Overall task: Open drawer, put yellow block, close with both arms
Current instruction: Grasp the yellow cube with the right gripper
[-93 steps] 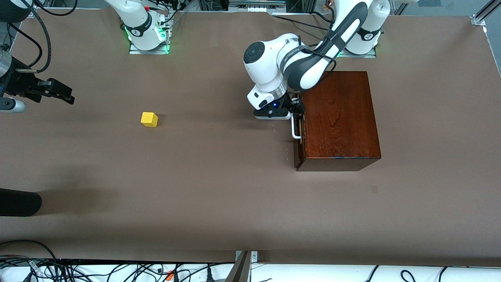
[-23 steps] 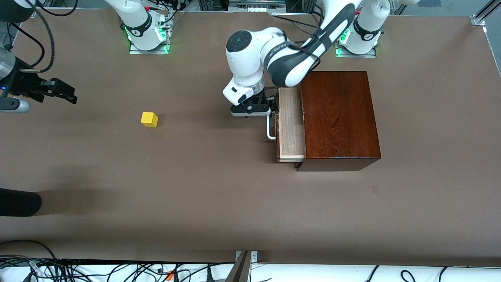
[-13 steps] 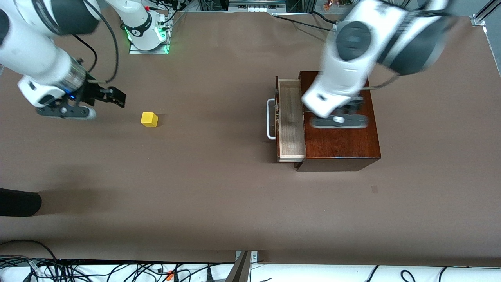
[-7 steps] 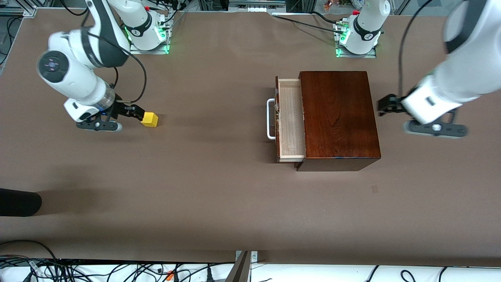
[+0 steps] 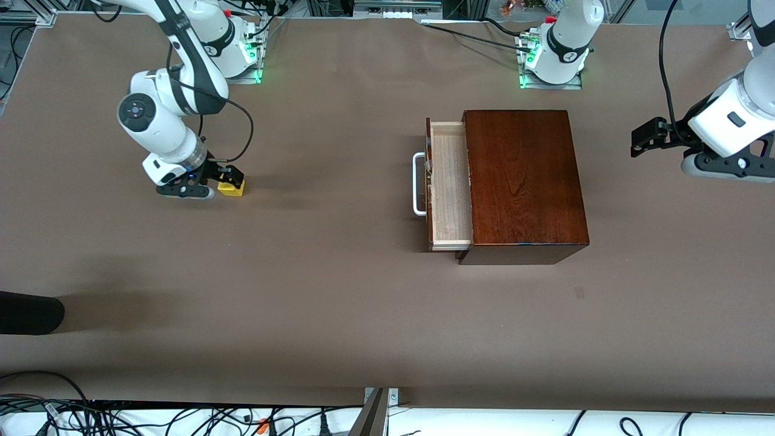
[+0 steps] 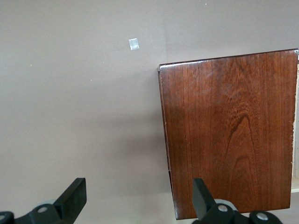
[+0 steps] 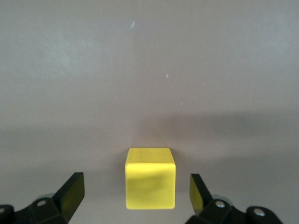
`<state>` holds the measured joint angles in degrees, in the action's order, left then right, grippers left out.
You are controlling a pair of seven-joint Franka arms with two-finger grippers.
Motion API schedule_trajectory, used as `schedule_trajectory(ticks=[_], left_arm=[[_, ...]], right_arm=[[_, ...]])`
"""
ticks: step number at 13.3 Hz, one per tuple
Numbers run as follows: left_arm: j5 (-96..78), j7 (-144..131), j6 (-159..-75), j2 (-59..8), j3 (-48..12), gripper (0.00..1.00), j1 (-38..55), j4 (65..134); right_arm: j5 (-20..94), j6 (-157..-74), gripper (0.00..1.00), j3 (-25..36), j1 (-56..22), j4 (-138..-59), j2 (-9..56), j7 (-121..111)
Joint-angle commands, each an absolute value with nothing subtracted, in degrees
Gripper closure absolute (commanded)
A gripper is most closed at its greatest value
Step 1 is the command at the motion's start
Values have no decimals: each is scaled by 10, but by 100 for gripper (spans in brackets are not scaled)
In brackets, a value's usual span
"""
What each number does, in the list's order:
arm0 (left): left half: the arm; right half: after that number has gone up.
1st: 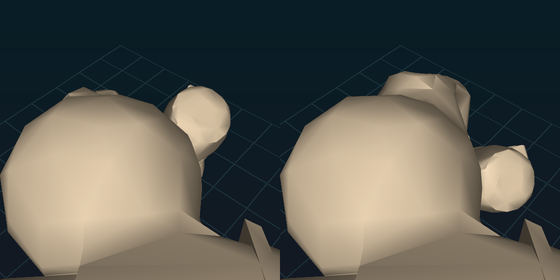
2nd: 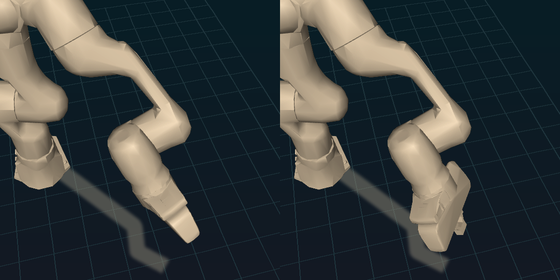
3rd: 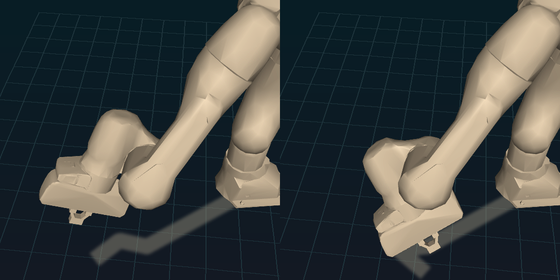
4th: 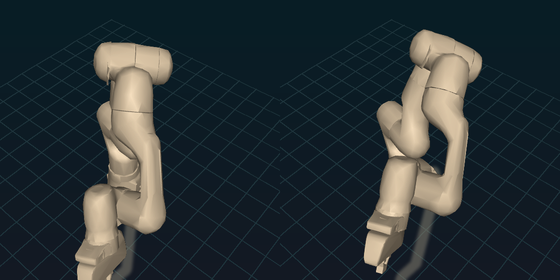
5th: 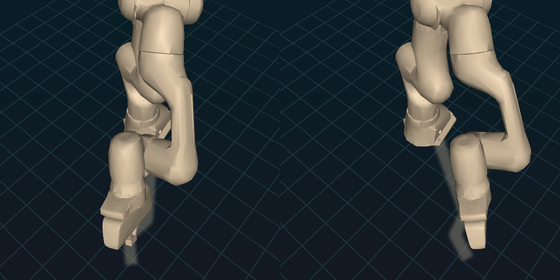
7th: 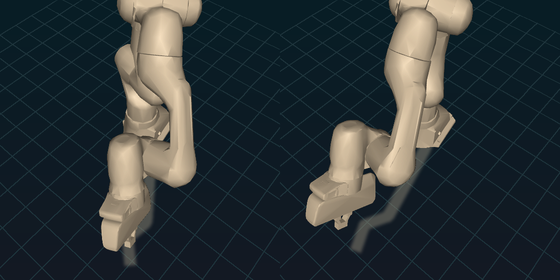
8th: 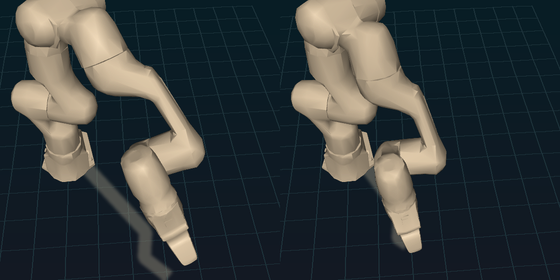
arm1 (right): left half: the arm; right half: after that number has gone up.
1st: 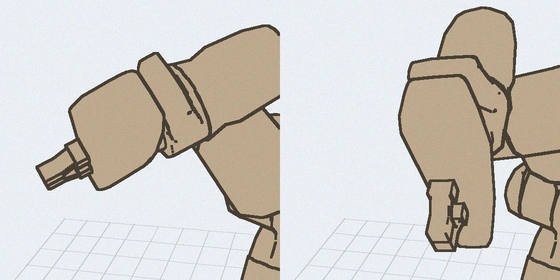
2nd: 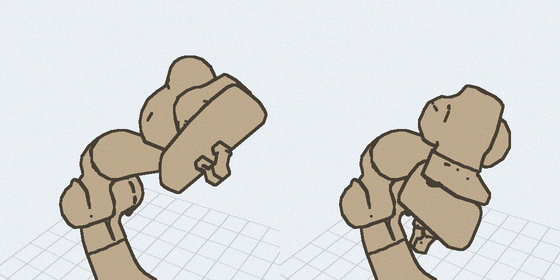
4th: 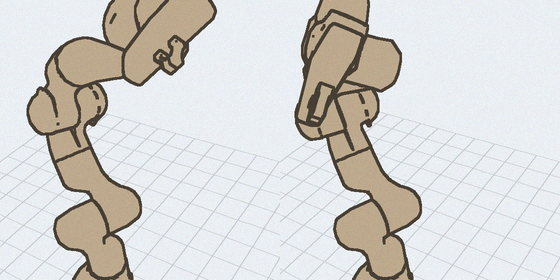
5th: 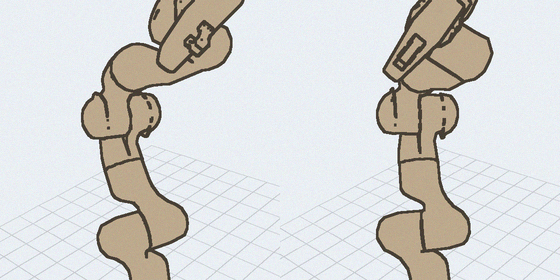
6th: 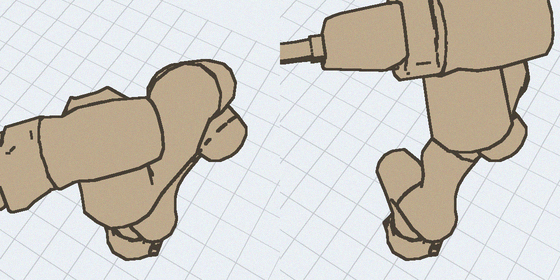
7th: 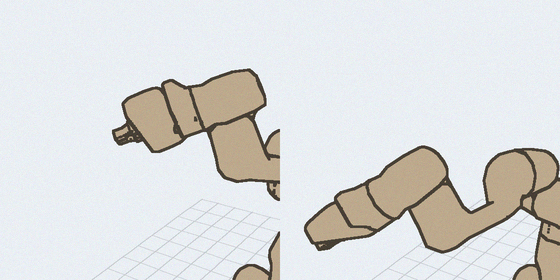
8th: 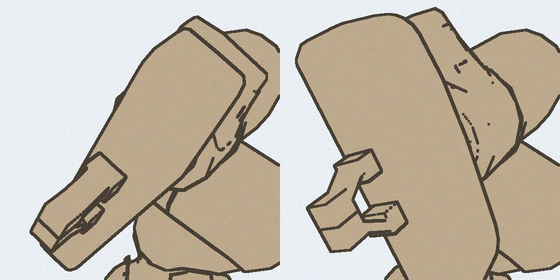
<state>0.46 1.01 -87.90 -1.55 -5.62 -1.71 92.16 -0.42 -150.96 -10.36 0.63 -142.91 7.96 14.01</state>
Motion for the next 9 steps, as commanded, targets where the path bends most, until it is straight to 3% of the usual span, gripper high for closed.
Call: schedule_trajectory(ticks=[1,5,6,7,8,9], left_arm=[[1,9,-927,9,-45,0,-5,956],[-4,8,-947,7,-33,0,-8,960],[-5,7,-941,0,-34,0,-13,951],[-6,7,-937,-5,-33,0,-15,945],[-6,6,-937,-6,-33,0,-17,944],[-6,6,-936,-5,-33,0,-18,944]], right_arm=[[-3,-1550,0,-104,10,-1447,103,133],[-4,-1596,0,-101,13,-1438,156,132],[-4,-1595,11,-101,13,-1436,160,129],[-4,-1593,39,-101,13,-1436,158,124],[-4,-1591,58,-97,13,-1435,156,122],[-4,-1591,71,-96,13,-1435,155,121]])
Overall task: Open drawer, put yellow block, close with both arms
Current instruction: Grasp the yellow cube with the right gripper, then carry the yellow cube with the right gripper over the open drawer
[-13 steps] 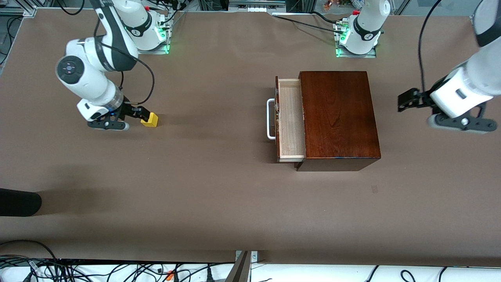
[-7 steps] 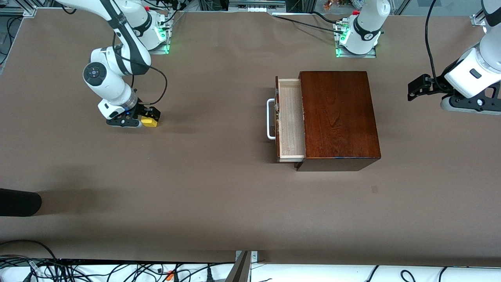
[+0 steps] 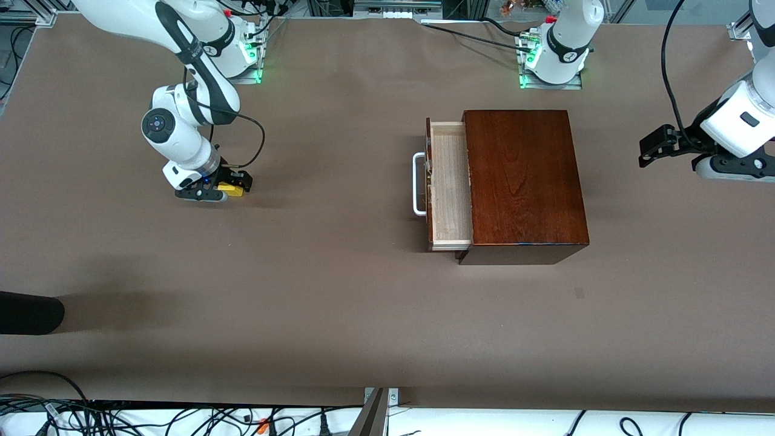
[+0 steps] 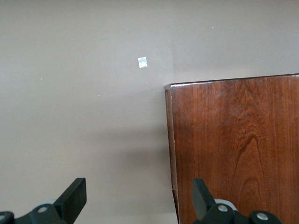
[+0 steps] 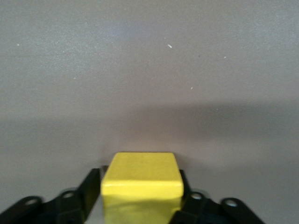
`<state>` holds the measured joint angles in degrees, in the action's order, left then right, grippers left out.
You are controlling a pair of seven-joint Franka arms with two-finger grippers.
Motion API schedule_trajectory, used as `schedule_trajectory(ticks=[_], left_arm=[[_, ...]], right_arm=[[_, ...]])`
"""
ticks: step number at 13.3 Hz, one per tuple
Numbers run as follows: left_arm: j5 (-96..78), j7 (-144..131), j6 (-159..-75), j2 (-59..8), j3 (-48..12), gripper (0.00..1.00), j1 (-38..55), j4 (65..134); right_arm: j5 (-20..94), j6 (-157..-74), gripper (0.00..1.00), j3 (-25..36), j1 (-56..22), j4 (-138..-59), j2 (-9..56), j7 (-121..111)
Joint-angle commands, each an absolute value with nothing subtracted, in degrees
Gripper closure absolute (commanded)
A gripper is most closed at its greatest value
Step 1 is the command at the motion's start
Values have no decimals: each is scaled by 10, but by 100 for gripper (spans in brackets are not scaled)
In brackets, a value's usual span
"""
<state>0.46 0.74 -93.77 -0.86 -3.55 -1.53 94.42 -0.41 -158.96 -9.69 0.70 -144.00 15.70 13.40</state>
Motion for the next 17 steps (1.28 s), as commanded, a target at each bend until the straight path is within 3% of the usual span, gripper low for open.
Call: schedule_trajectory(ticks=[1,2,6,10,12,15,17], left_arm=[[-6,8,-935,-4,-33,0,-20,944],[-5,11,-935,-4,-34,0,-23,943],[-5,14,-934,-4,-34,0,-23,943],[-8,16,-928,-4,-35,0,-23,939],[-8,16,-923,-4,-35,0,-23,938],[-8,16,-922,-4,-35,0,-23,938],[-7,16,-922,-4,-36,0,-22,937]], right_arm=[[-4,-1588,82,-95,13,-1434,148,120],[-4,-1573,92,-95,13,-1430,130,122],[-4,-1340,92,-100,12,-1342,19,125],[21,-1030,92,-125,8,-1102,16,157],[60,-973,92,-131,-5,-1032,28,223],[83,-973,92,-135,-94,-983,41,410],[102,-974,92,-135,-155,-913,95,592]])
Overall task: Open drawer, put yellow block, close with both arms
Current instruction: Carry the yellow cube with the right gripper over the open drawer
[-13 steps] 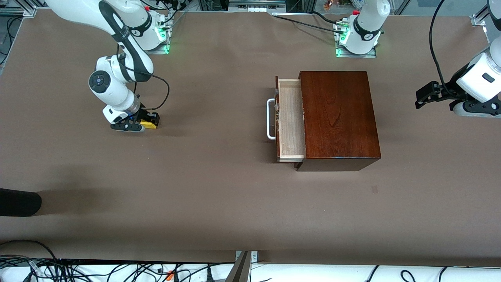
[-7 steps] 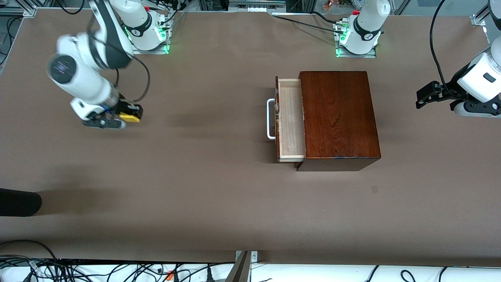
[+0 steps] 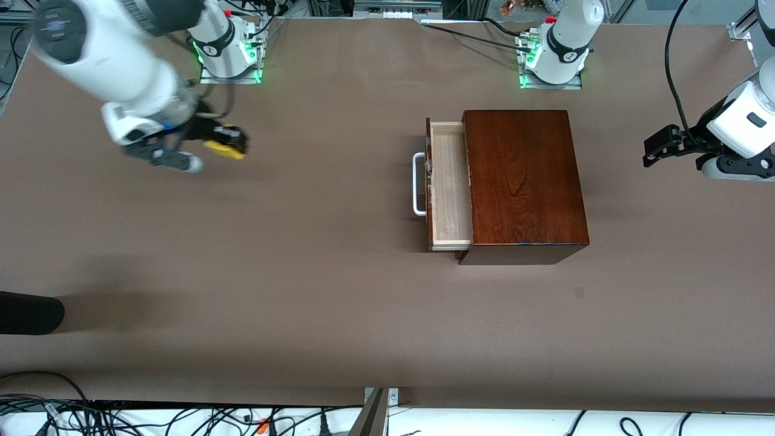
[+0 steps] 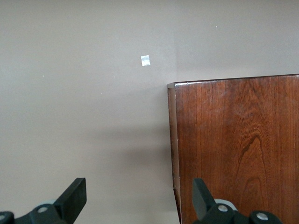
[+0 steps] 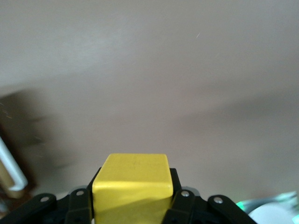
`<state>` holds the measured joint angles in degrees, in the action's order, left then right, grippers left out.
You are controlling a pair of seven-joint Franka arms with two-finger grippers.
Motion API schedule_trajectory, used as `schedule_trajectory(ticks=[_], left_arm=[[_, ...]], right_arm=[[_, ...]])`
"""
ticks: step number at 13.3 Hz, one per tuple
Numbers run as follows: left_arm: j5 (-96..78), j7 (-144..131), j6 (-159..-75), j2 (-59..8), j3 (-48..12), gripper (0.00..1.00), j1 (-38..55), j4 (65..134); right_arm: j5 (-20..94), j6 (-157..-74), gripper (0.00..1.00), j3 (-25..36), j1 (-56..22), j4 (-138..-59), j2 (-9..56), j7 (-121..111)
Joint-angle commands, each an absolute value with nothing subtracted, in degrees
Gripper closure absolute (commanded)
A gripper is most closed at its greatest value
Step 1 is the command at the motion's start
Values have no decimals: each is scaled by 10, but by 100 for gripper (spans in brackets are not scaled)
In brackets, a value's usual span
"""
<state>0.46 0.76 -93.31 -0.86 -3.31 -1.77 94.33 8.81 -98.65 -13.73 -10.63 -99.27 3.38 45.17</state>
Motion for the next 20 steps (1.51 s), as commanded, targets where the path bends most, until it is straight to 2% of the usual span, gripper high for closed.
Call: schedule_trajectory(ticks=[1,5,10,14,20], left_arm=[[-7,16,-922,-4,-36,0,-22,934],[-7,17,-922,-5,-36,0,-22,933],[-8,17,-921,-6,-36,0,-22,933],[-7,17,-921,-6,-36,0,-22,933],[-8,17,-920,-6,-36,0,-22,933]], right_arm=[[109,-976,92,-135,-184,-871,126,686],[99,-1008,92,-134,-295,-718,261,1020],[52,-1099,92,-128,-390,-642,358,1233],[-7,-1144,92,-126,-440,-613,419,1351],[-24,-1204,92,-63,-500,-613,468,1404]])
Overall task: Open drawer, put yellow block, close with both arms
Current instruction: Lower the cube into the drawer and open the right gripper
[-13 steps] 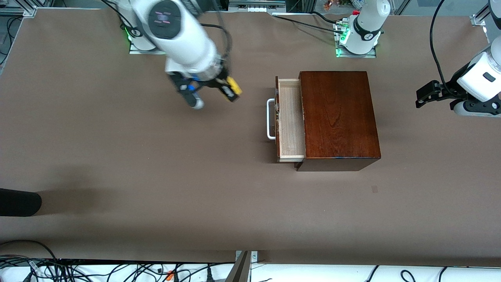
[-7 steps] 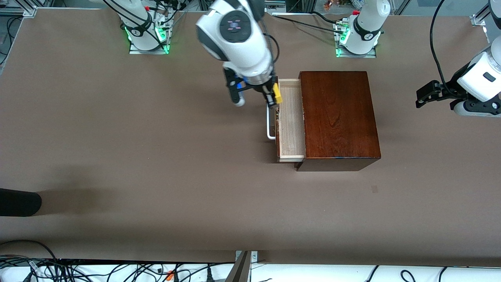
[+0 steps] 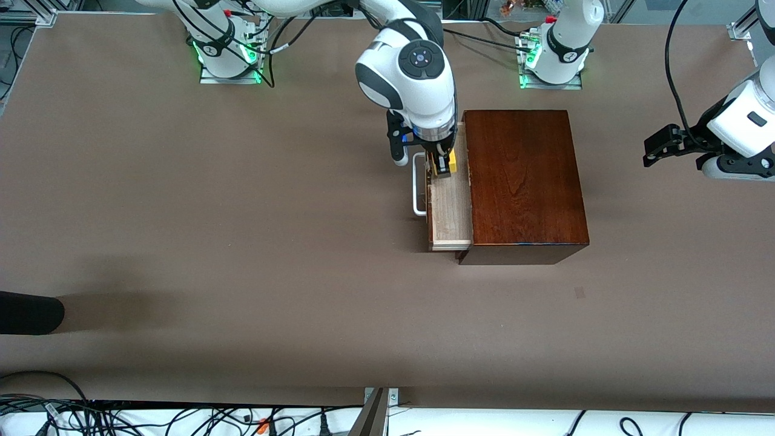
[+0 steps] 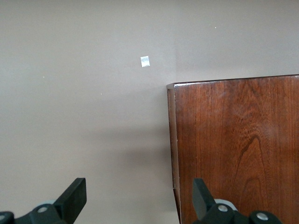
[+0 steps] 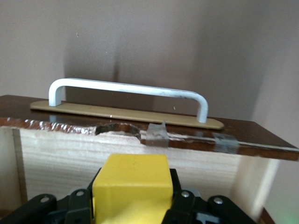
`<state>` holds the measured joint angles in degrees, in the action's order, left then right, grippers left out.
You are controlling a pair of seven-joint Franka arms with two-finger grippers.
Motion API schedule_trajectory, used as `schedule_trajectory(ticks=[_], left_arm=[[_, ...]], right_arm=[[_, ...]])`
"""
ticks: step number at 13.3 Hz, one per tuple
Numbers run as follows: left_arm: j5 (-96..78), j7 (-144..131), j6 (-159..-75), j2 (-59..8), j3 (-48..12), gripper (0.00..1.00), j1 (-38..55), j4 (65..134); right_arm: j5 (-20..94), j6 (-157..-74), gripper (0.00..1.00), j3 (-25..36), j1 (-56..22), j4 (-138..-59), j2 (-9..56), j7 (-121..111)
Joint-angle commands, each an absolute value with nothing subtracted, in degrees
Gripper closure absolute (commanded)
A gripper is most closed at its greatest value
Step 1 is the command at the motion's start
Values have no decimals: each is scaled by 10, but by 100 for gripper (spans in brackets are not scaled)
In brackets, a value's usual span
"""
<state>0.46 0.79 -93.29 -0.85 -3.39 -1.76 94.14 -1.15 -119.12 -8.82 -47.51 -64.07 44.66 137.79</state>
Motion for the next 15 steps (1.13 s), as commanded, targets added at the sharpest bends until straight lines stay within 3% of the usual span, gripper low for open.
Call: schedule_trajectory(ticks=[1,8,9,10,11,15], left_arm=[[-8,17,-918,-5,-36,0,-23,933],[-7,18,-915,-6,-37,0,-22,931],[-7,18,-915,-6,-37,0,-22,931],[-7,18,-915,-6,-37,0,-22,931],[-7,18,-915,-6,-37,0,-22,931],[-8,18,-915,-6,-37,0,-22,931]], right_arm=[[-24,-1214,92,-61,-503,-613,476,1405],[-25,-1264,90,-48,-518,-613,517,1421],[-24,-1266,77,-49,-518,-613,517,1422],[-22,-1263,28,-49,-517,-613,516,1422],[-20,-1256,0,-48,-517,-613,512,1420],[15,-1134,0,-55,-486,-576,469,1413]])
